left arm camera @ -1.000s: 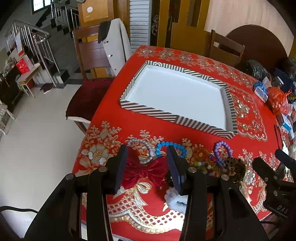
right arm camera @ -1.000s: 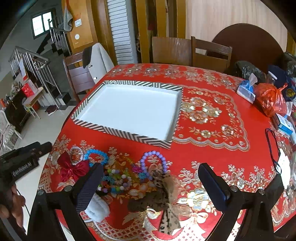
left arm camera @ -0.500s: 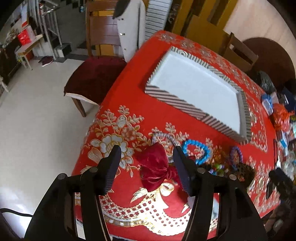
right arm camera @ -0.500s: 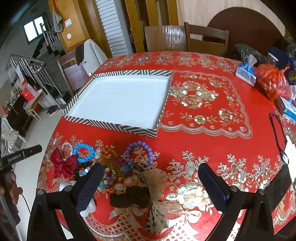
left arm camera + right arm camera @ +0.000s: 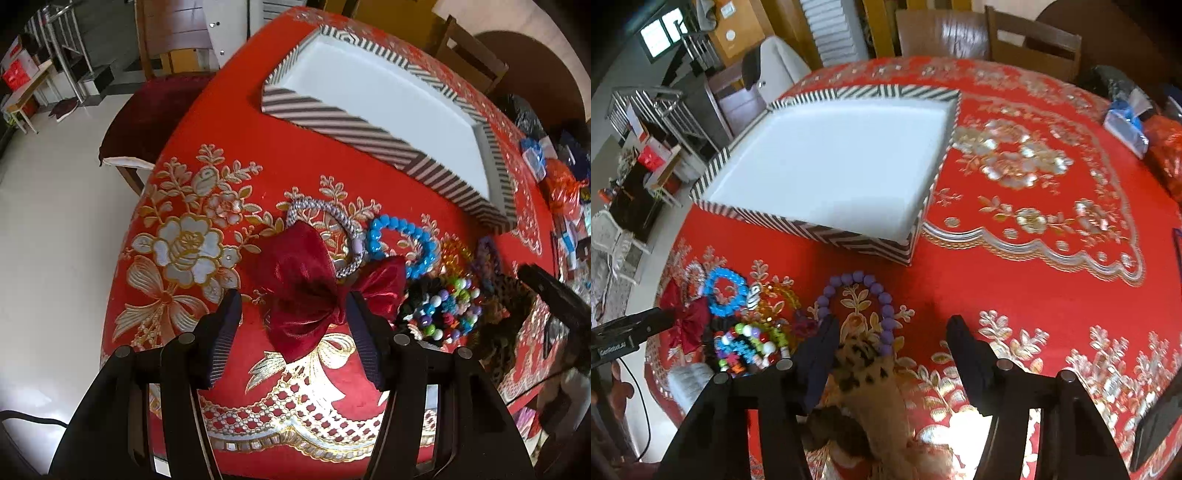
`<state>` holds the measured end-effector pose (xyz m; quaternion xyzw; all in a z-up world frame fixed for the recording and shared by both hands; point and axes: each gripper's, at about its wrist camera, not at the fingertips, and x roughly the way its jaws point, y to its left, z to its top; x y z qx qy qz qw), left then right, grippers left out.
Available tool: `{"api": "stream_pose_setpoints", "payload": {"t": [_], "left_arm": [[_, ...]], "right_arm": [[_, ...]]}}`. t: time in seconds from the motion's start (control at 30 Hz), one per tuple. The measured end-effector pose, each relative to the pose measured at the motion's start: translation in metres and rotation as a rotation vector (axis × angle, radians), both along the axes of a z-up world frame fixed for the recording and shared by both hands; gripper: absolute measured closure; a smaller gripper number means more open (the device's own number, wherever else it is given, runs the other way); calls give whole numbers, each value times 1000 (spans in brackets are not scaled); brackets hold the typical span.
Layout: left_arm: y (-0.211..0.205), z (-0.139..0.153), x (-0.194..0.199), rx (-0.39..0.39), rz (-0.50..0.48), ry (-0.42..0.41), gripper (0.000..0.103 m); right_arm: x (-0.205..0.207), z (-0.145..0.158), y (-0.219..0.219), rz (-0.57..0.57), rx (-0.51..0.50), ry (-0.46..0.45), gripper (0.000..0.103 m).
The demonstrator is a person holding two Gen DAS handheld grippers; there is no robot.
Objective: Organize jewelry
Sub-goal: 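Grasp the red satin bow with the left gripper while the right grasps the purple beaded bracelet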
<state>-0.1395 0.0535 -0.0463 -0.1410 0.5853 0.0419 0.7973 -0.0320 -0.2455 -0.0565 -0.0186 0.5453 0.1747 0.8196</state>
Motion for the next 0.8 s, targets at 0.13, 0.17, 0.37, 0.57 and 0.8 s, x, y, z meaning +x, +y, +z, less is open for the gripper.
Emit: {"api": "stream_pose_setpoints", "payload": {"t": [0.13,0.17,0.37,0.57,0.8], "left_arm": [[-5,-9,4,3,-16,12,45],[-6,-11,5,-3,-17,9,45],[-7,-16,9,-87,-34,-11,63],[-11,-9,7,-88,-50,-34,82],[-2,11,0,-78,-52,-71,100]], "right_arm": [[7,-13,12,29,-35,11,47],[8,-16,15,38,-46,14,48],[8,-23,25,81,-113,-18,66],[8,-22,18,93,-76,-24,94],[1,-2,12,84,-40,-58,94]]}}
